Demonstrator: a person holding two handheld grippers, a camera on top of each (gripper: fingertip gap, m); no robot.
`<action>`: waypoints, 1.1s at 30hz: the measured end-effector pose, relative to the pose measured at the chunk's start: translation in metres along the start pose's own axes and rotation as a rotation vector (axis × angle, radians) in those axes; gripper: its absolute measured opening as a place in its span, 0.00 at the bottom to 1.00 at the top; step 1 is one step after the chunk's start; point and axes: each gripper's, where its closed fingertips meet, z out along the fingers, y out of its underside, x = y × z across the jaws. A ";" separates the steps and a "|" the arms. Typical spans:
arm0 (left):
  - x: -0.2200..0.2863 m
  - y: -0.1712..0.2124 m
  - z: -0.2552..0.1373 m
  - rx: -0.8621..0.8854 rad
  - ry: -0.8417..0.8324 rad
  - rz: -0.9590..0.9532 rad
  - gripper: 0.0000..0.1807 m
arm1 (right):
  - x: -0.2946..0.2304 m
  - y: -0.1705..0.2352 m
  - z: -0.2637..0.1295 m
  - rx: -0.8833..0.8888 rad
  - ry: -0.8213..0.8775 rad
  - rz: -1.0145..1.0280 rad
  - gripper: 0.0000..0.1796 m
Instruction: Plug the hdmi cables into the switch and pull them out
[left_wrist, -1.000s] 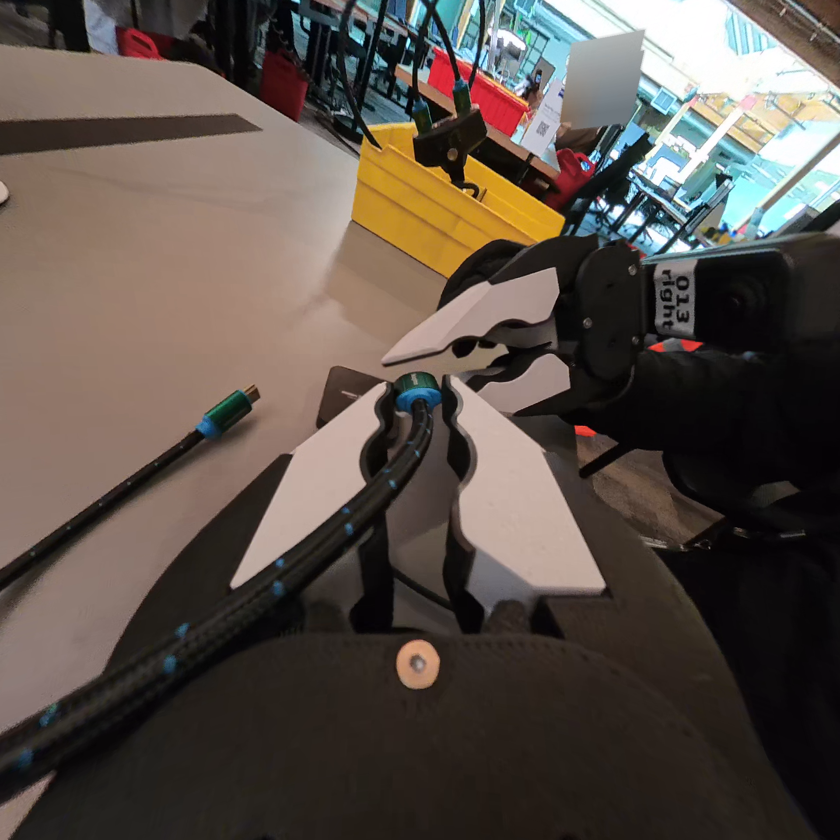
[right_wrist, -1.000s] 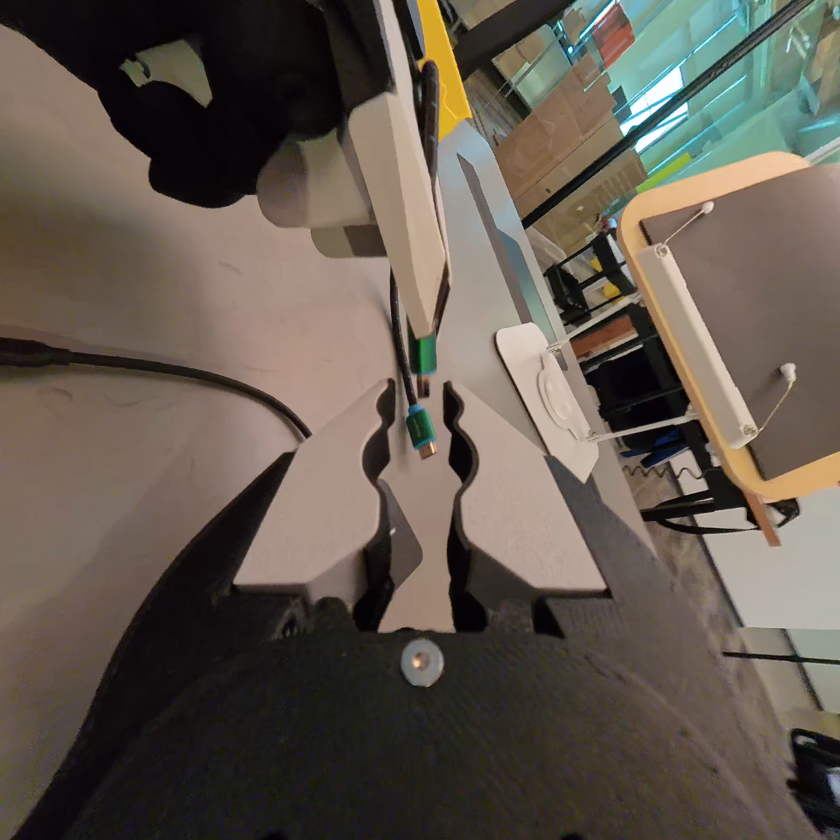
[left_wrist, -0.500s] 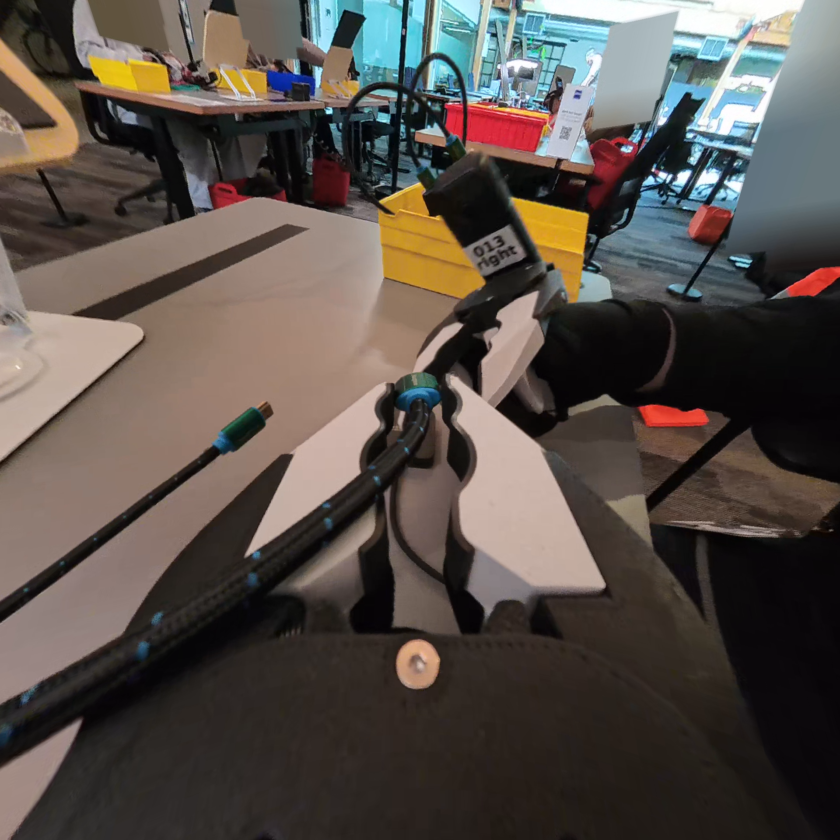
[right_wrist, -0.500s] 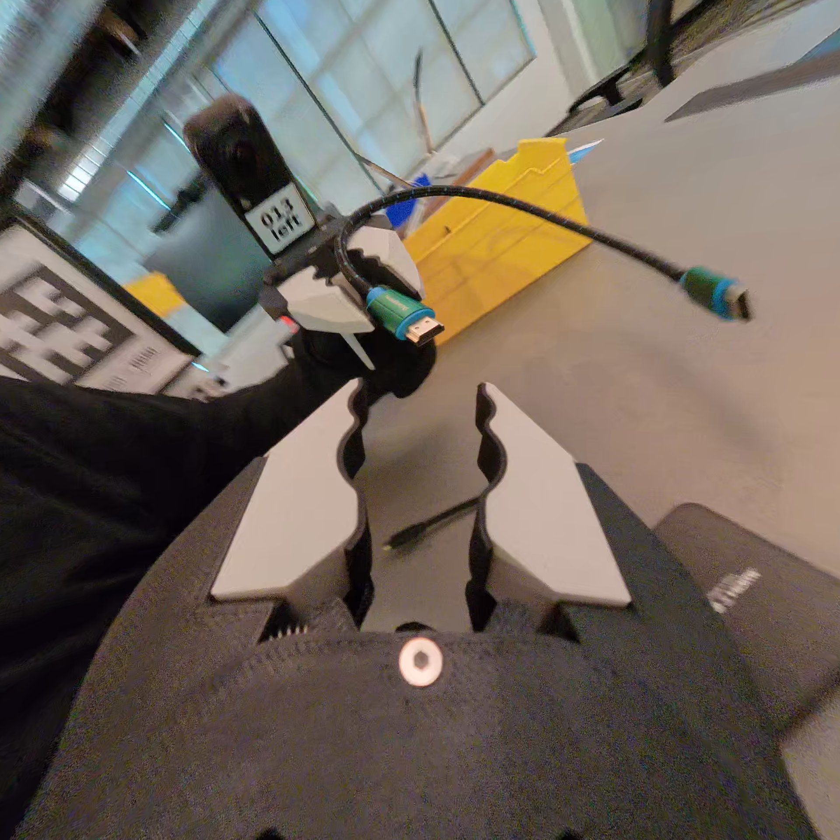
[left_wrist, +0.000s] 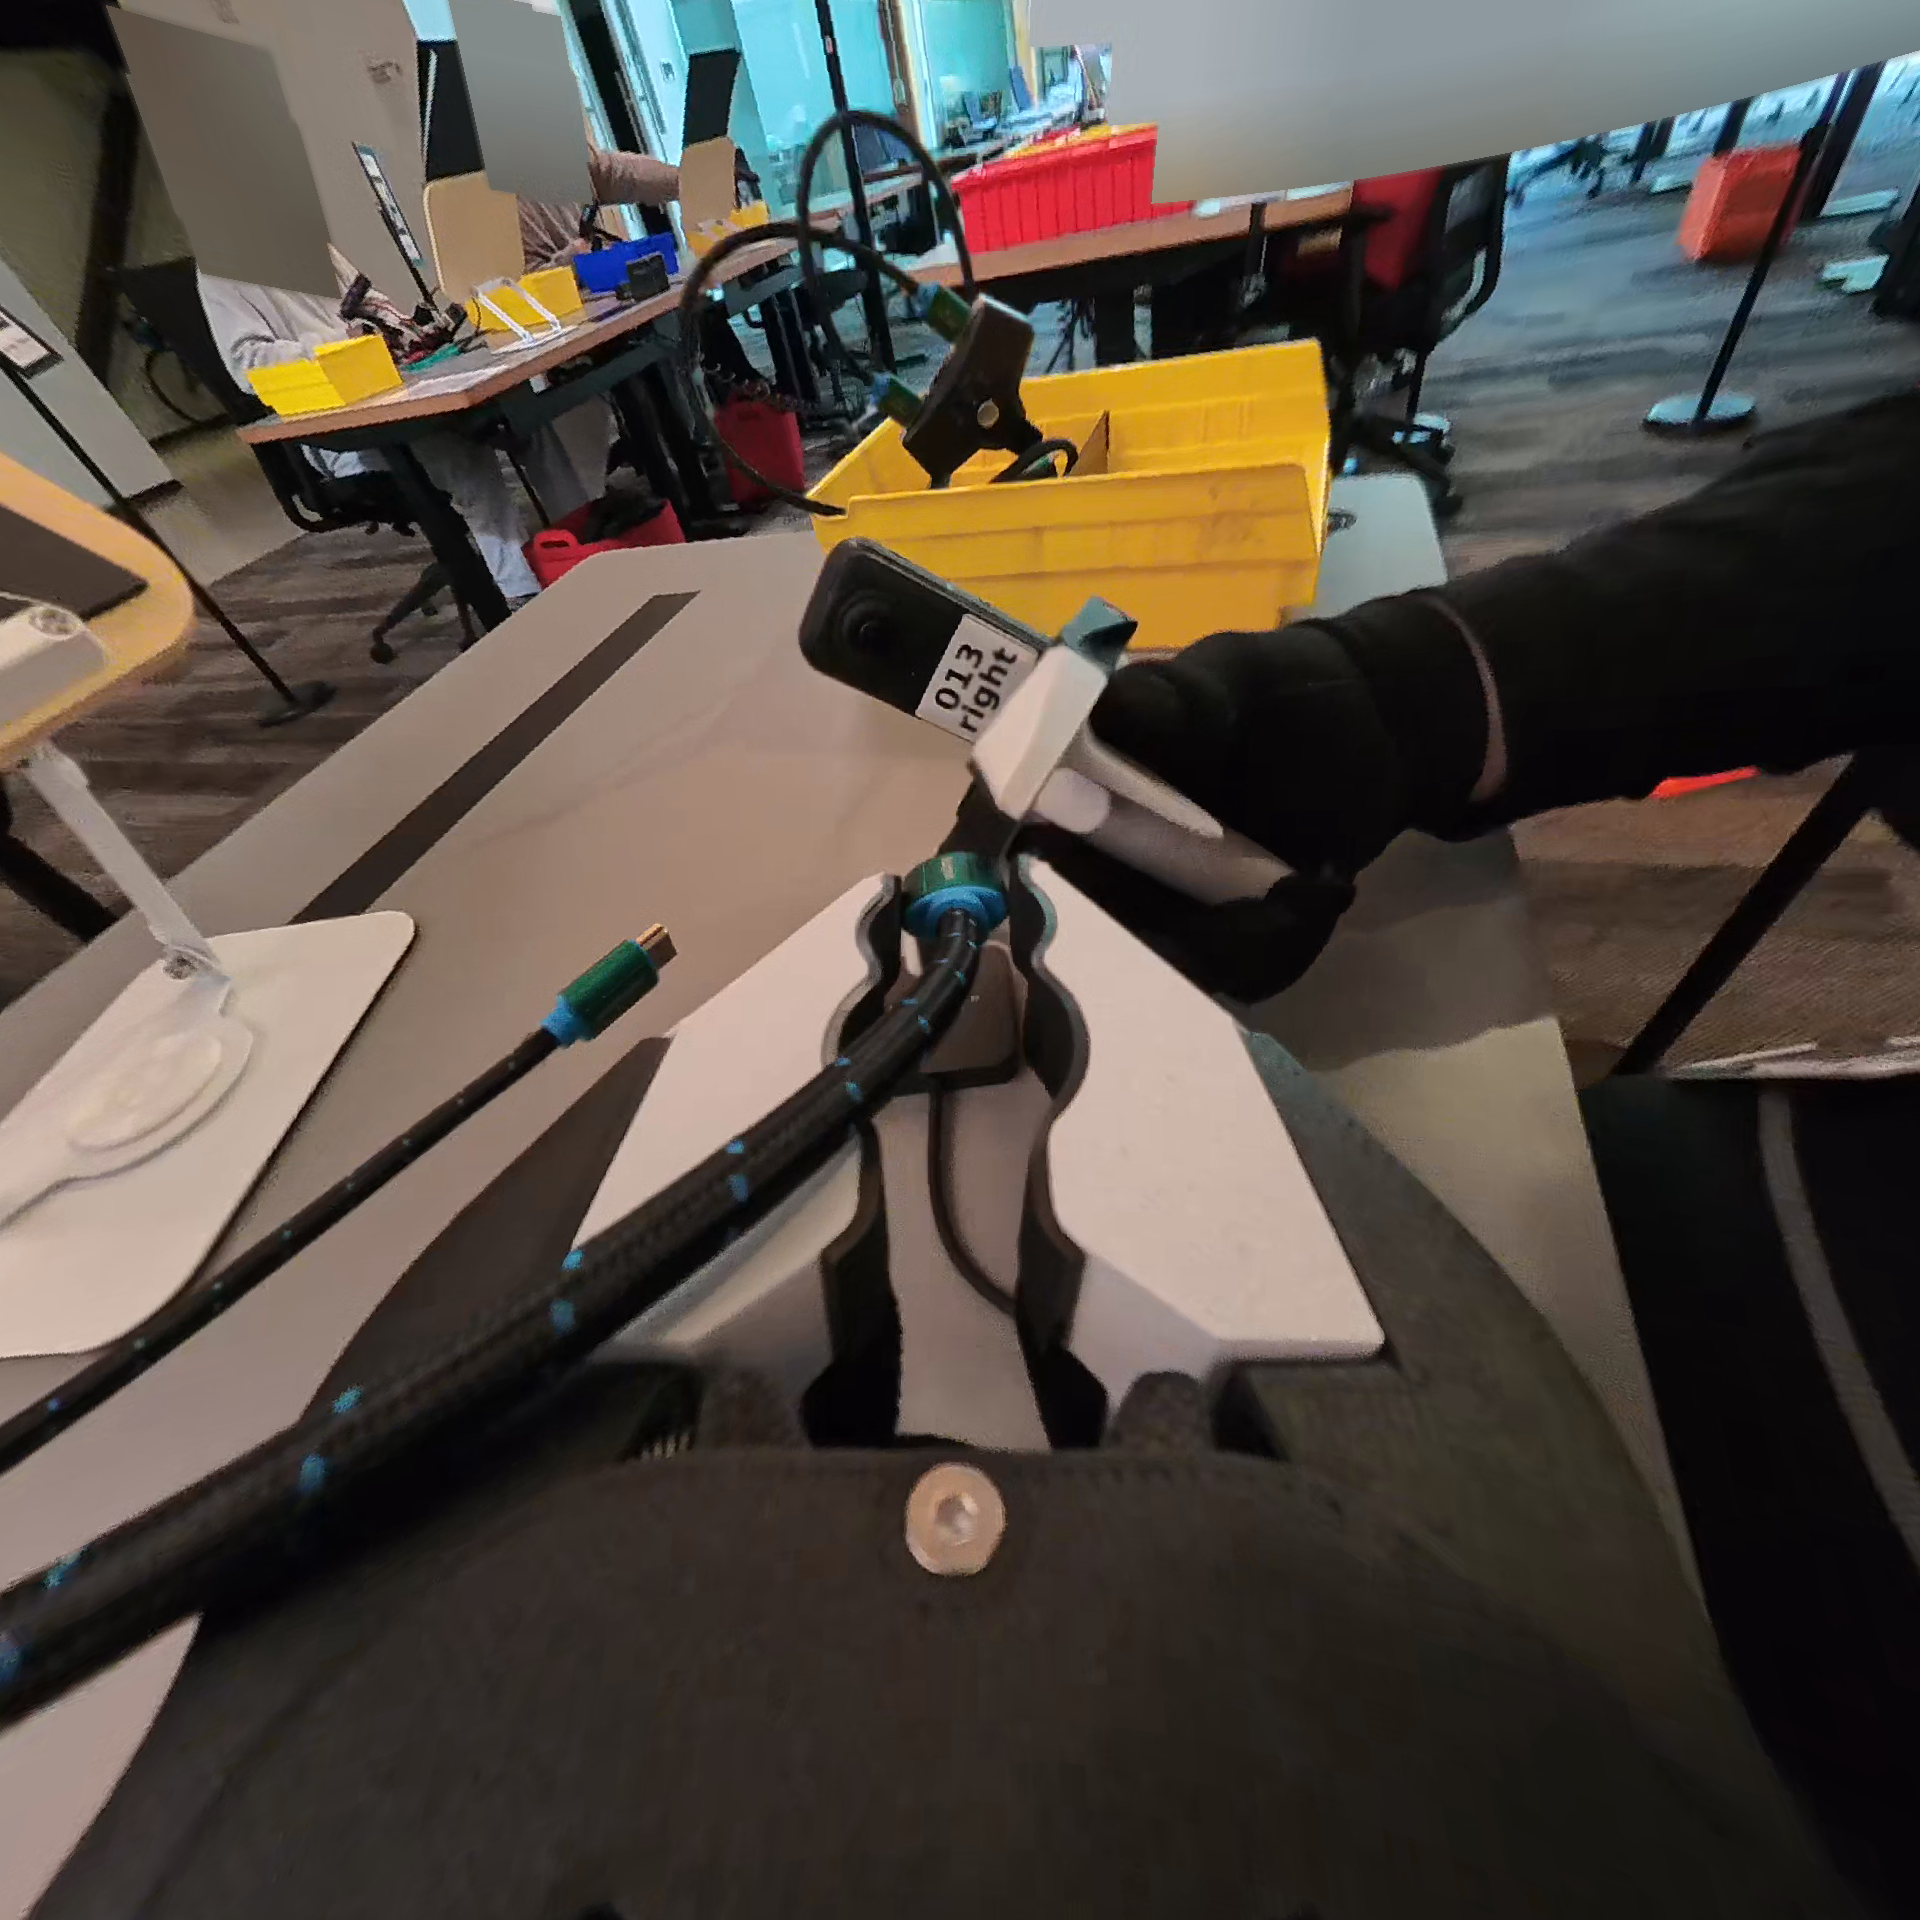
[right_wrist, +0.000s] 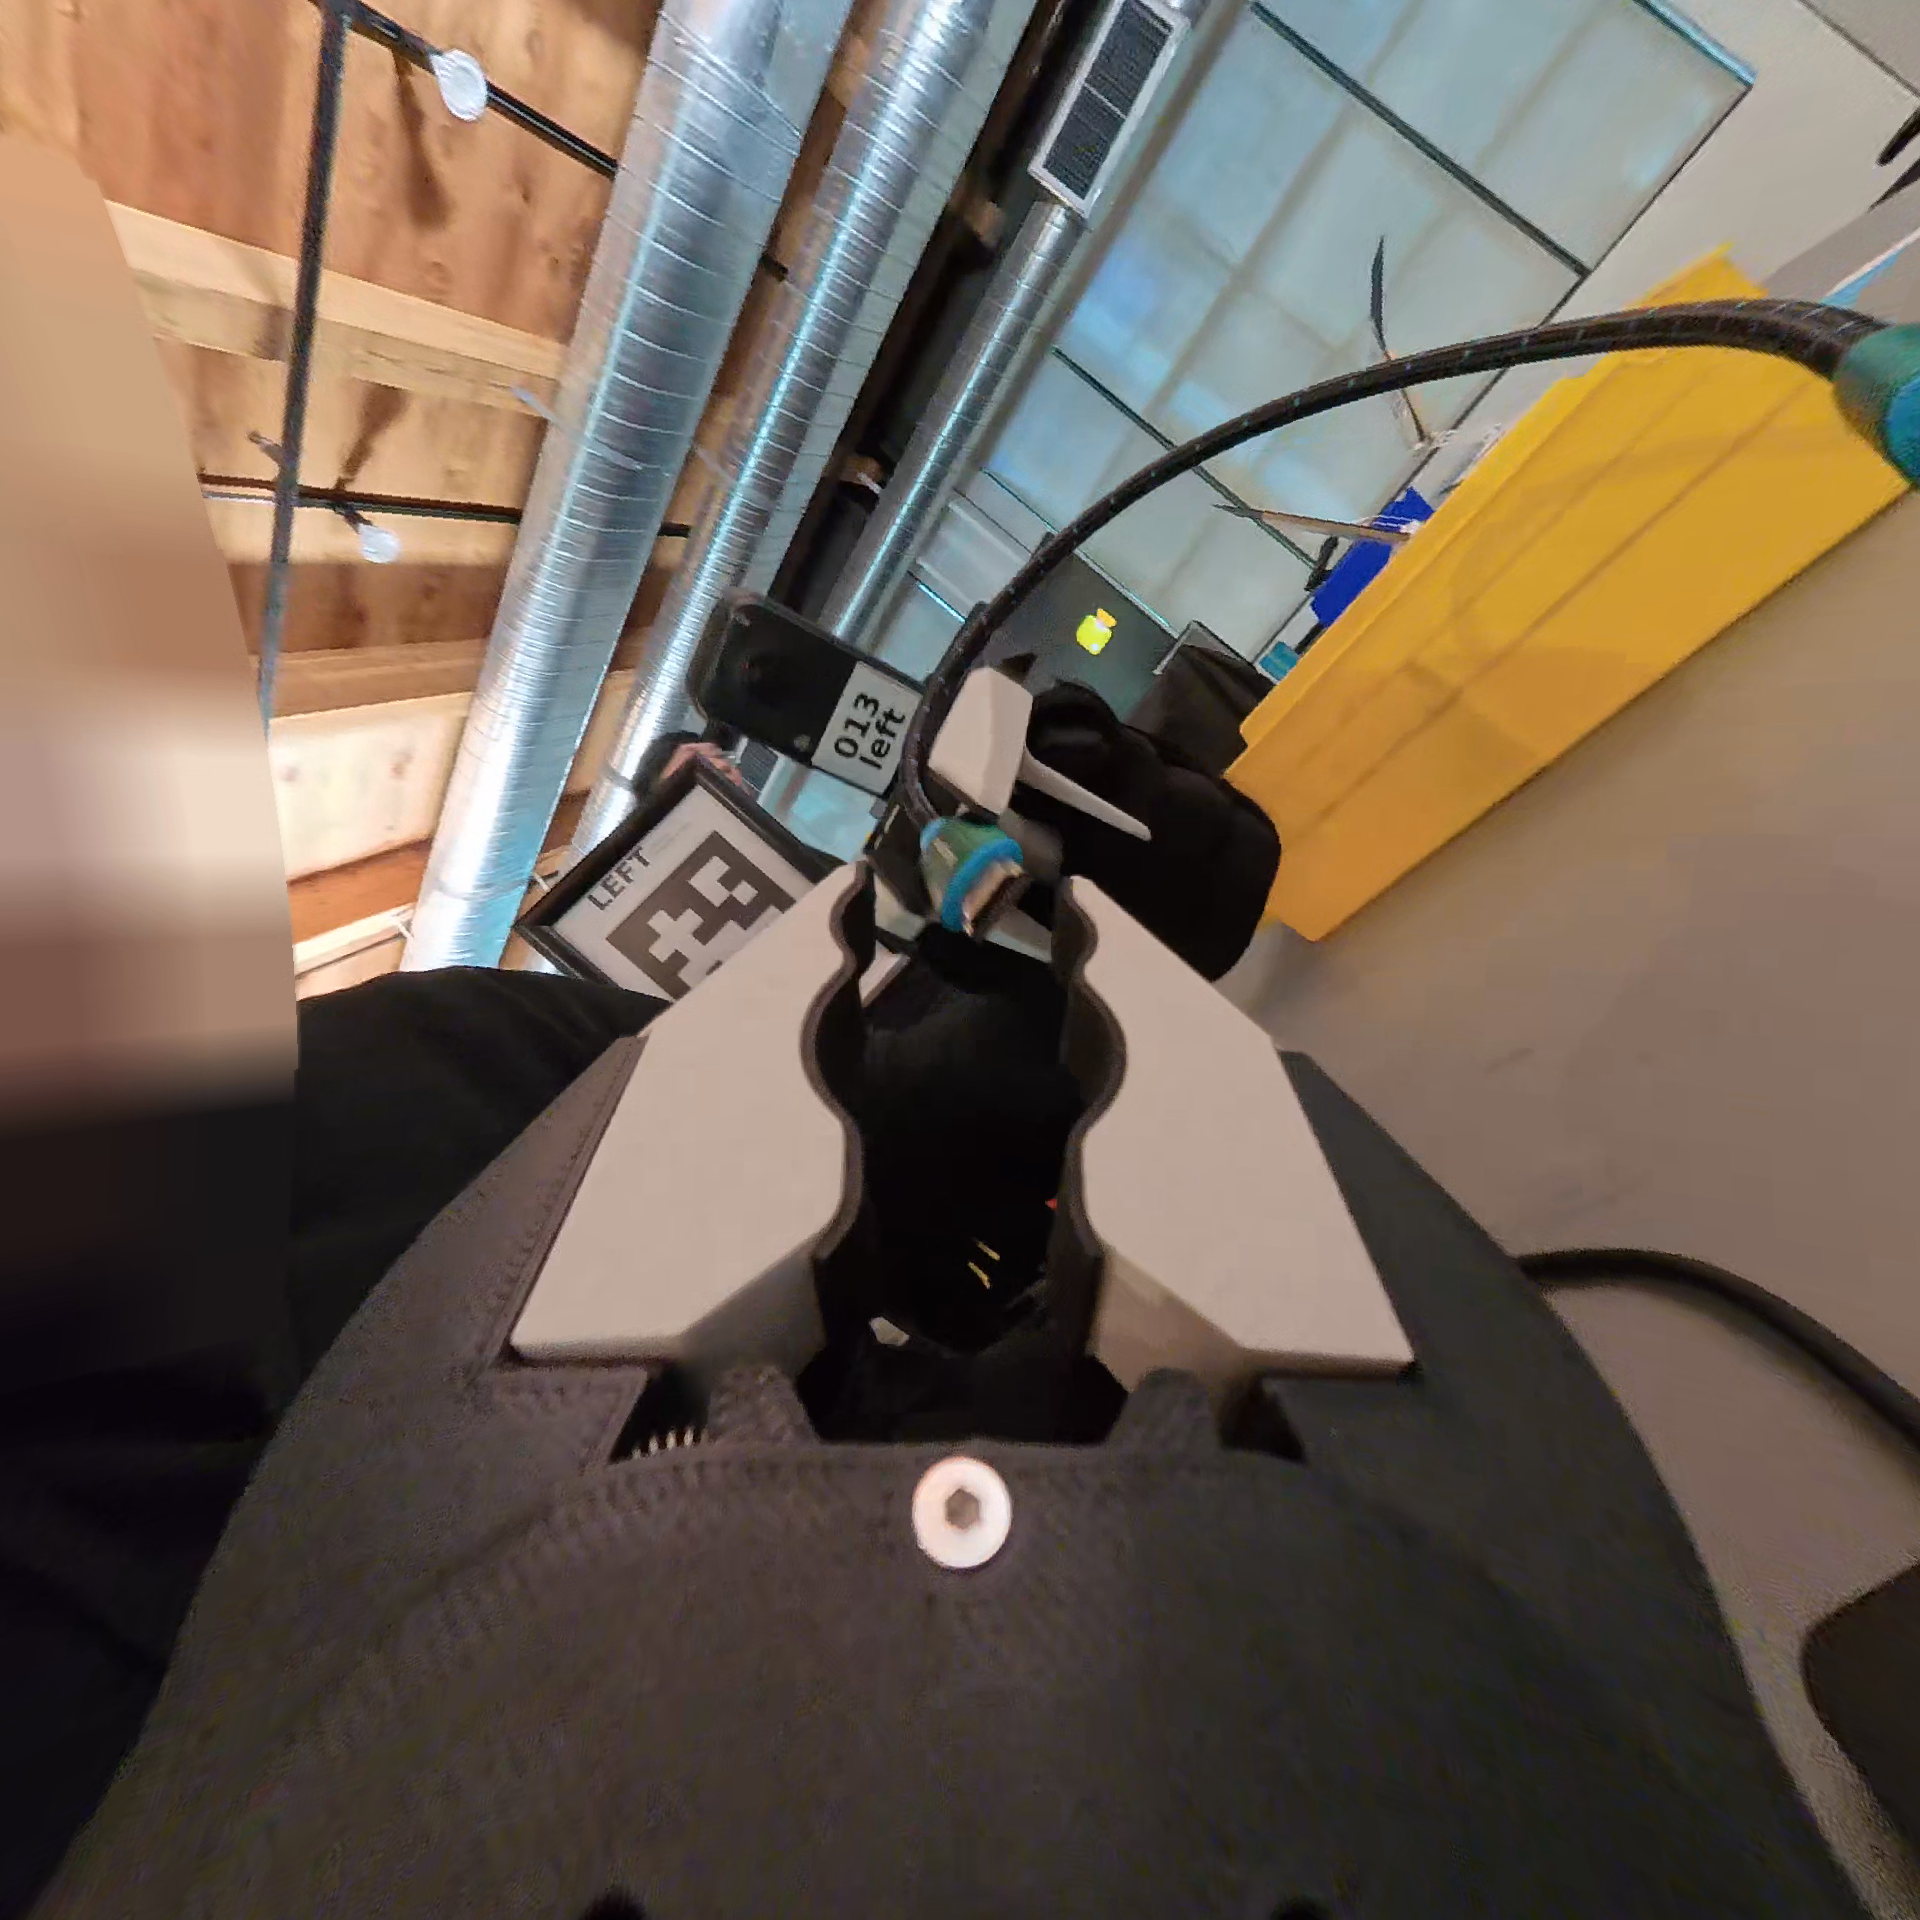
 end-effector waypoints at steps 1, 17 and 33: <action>0.002 0.001 0.001 -0.011 -0.005 0.022 0.10 | -0.001 0.000 0.001 -0.002 -0.002 0.003 0.17; 0.007 -0.004 0.003 -0.073 -0.062 0.218 0.10 | -0.007 0.006 0.002 -0.117 0.047 -0.051 0.07; 0.008 0.003 0.008 -0.108 -0.072 0.256 0.10 | -0.005 0.010 -0.003 -0.208 0.088 -0.034 0.07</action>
